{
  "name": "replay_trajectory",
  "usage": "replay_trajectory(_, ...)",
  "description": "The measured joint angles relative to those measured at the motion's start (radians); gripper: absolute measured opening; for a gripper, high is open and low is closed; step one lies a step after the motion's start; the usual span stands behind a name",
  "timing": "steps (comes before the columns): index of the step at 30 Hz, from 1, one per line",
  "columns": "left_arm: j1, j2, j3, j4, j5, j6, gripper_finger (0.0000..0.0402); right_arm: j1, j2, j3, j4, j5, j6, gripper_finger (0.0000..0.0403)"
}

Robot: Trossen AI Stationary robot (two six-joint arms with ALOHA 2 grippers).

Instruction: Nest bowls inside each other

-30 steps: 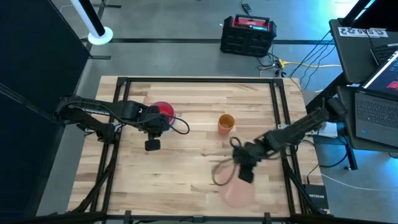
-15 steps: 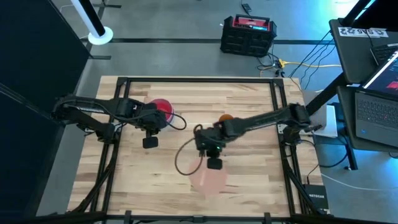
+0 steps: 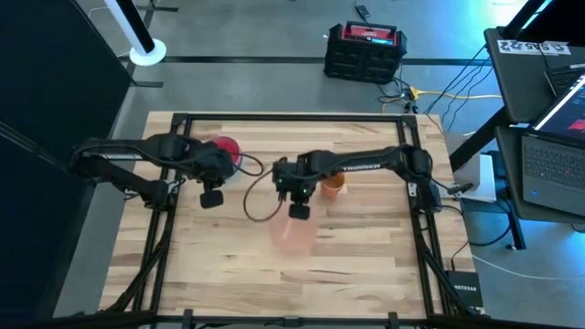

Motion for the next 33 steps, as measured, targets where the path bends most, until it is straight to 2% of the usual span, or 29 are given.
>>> replay_trajectory(12, 0.077, -0.028, 0.000, -0.038, 0.001, 0.042, 0.0022, -0.148, 0.003, 0.000, 0.014, 0.010, -0.041, 0.0000)
replay_trajectory(29, 0.078, -0.027, 0.000, -0.036, 0.003, 0.022, 0.0022, -0.237, 0.075, -0.001, 0.001, 0.005, -0.107, 0.0006)
replay_trajectory(33, 0.078, -0.027, 0.000, -0.035, 0.003, 0.021, 0.0022, -0.238, 0.078, -0.001, 0.034, 0.042, -0.110, 0.0017)
